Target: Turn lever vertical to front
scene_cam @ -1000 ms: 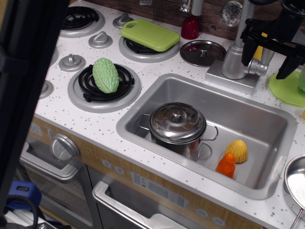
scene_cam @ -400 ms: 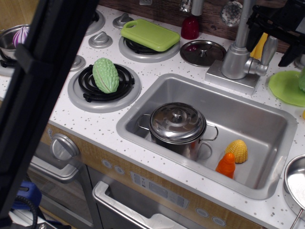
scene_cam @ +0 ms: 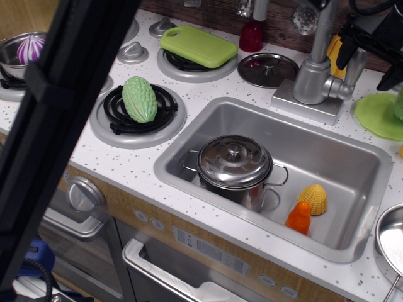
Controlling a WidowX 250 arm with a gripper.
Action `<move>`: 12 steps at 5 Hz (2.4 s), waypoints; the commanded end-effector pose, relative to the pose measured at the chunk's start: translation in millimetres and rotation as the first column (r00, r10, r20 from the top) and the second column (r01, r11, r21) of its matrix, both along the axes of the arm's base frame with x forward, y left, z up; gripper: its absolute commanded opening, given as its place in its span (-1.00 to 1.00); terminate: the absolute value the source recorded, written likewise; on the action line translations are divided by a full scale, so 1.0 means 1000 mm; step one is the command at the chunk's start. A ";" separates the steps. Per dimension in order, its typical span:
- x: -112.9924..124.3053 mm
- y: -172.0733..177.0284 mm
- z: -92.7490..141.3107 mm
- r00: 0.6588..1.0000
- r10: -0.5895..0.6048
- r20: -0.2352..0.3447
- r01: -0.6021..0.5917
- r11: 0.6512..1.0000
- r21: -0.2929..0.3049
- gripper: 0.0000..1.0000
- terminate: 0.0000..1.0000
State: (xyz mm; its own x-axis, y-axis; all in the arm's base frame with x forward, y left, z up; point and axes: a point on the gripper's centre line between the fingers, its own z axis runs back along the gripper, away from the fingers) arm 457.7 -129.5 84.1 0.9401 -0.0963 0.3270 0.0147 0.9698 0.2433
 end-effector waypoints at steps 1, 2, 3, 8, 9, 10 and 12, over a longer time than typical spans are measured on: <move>0.016 0.009 0.032 0.996 -0.025 0.088 0.027 0.999 -0.022 1.00 -1.00; 0.021 0.014 0.035 0.997 -0.034 0.075 0.035 0.999 -0.022 1.00 -1.00; 0.024 0.016 0.035 0.997 -0.037 0.073 0.039 0.999 -0.033 1.00 -1.00; -0.005 0.000 0.001 0.985 0.164 -0.046 -0.169 0.973 -0.155 -1.00 -1.00; -0.012 -0.003 -0.005 0.981 0.185 -0.065 -0.194 0.966 -0.173 -1.00 -1.00; -0.020 -0.009 -0.017 0.973 0.212 -0.091 -0.227 0.949 -0.217 -1.00 -1.00; -0.030 -0.015 -0.034 0.965 0.231 -0.125 -0.258 0.923 -0.287 -1.00 -1.00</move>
